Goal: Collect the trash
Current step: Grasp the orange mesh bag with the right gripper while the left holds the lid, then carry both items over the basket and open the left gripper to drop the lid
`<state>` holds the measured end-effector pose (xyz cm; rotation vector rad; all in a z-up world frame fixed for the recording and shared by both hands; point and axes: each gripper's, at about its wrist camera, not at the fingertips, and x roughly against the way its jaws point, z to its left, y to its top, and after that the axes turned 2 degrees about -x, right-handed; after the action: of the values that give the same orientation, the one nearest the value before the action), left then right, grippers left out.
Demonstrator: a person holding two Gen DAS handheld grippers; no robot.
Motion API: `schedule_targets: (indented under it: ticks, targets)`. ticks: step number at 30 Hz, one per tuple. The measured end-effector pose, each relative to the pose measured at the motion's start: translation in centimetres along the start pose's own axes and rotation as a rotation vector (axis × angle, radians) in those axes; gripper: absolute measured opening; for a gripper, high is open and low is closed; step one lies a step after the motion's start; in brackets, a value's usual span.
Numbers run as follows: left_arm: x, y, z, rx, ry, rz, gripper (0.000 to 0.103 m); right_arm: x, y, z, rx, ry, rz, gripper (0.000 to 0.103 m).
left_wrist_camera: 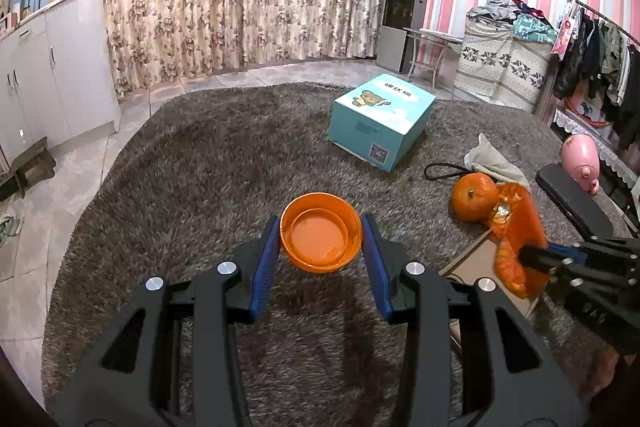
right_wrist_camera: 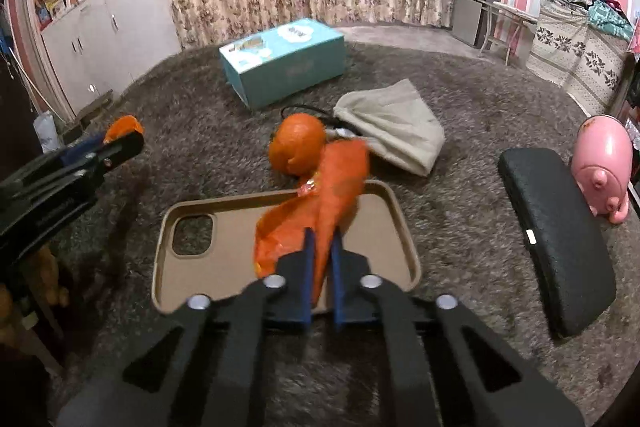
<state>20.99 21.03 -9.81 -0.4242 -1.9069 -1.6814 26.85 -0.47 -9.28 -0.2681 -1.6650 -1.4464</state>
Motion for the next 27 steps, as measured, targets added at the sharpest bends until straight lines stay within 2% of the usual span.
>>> schedule_targets:
  ticks: [8, 13, 16, 18, 21, 27]
  targets:
    - [-0.3, 0.1, -0.5, -0.012, 0.018, 0.017, 0.04, 5.7, -0.3, -3.2, -0.082, 0.021, -0.111, 0.004]
    - [0.6, 0.5, -2.3, -0.069, 0.05, -0.003, 0.04, 11.1, -1.6, -5.9, -0.086, -0.06, -0.196, 0.004]
    - [1.3, 0.9, -3.5, -0.054, 0.017, -0.002, 0.04, 14.7, -2.6, -8.7, -0.109, -0.126, -0.241, 0.004]
    - [2.0, 1.5, -4.8, -0.046, -0.014, -0.007, 0.04, 16.7, -3.2, -10.7, -0.142, -0.16, -0.264, 0.004]
    - [3.8, 2.3, -8.3, -0.088, -0.047, -0.052, 0.04, 19.8, -4.7, -13.9, -0.195, -0.225, -0.297, 0.004]
    - [7.4, 4.1, -17.5, -0.169, -0.162, -0.122, 0.04, 23.8, -8.5, -20.3, -0.298, -0.39, -0.331, 0.004]
